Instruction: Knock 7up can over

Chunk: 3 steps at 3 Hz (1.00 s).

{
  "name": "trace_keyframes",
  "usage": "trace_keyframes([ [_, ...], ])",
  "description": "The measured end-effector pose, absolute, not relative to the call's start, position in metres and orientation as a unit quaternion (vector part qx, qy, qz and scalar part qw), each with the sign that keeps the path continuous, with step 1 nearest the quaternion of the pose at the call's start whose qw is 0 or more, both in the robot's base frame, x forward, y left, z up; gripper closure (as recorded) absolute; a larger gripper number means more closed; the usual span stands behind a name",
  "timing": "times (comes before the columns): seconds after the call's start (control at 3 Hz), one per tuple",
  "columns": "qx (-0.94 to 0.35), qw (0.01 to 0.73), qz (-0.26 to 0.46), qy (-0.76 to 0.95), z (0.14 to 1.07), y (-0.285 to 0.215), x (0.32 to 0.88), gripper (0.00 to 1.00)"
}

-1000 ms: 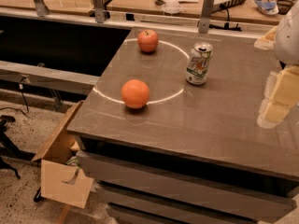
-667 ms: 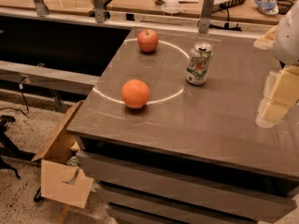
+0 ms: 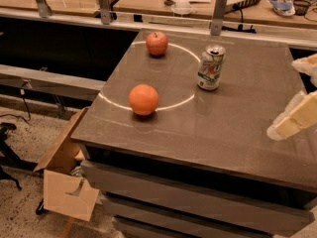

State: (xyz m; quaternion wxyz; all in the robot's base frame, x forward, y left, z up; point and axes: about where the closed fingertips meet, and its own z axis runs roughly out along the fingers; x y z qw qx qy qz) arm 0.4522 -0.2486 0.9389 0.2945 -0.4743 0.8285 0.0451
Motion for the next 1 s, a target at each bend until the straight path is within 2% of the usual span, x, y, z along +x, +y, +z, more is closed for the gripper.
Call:
trace_keyframes([
  [0.67,-0.371,0.478,0.103,0.790,0.918,-0.274,0.488,0.00],
  [1.0,-0.355,0.552,0.103,0.748,0.930,-0.265,0.515,0.00],
])
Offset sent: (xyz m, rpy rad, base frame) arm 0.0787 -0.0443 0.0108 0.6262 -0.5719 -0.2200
